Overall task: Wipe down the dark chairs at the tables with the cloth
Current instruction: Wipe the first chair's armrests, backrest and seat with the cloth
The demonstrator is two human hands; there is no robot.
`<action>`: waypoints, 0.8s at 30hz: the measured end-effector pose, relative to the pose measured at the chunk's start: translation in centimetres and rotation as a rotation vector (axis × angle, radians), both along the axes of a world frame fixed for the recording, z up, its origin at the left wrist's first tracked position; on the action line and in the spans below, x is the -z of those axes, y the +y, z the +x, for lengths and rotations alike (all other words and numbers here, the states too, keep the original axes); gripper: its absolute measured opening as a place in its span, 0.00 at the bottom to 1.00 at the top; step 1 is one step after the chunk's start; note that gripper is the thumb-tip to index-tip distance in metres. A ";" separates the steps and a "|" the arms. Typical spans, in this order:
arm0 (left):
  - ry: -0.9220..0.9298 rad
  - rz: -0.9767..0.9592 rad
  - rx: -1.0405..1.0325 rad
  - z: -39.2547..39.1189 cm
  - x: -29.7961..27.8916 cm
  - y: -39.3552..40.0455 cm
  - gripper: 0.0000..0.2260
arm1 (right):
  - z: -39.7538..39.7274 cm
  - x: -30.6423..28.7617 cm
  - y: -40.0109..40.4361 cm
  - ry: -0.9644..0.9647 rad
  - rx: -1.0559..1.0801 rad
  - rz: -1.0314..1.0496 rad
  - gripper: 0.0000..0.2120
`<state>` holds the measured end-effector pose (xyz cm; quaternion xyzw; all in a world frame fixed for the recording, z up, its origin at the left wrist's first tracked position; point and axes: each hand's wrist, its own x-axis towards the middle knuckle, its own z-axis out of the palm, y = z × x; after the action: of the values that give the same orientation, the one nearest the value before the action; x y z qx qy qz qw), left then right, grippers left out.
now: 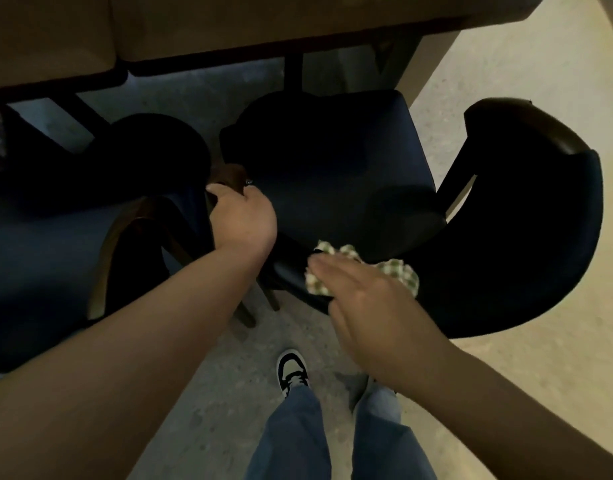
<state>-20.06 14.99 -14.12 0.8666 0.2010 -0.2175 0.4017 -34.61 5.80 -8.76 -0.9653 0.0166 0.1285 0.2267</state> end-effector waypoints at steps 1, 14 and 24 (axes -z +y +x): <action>-0.005 -0.004 -0.007 0.1 0.1 0.0 0.28 | 0.5 0.1 0.4 0.007 0.035 -0.015 0.22; -0.044 0.127 0.176 -1.0 -0.3 0.1 0.38 | -1.5 -0.6 -2.3 0.118 0.041 -0.047 0.22; -0.305 0.149 1.399 -2.1 -1.4 -0.9 0.27 | -1.9 0.4 -4.1 0.010 -0.056 0.020 0.16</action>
<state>-22.15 14.10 -12.73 0.8382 -0.4451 -0.2861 0.1317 -36.52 1.67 -9.12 -0.9624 -0.0104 0.1398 0.2326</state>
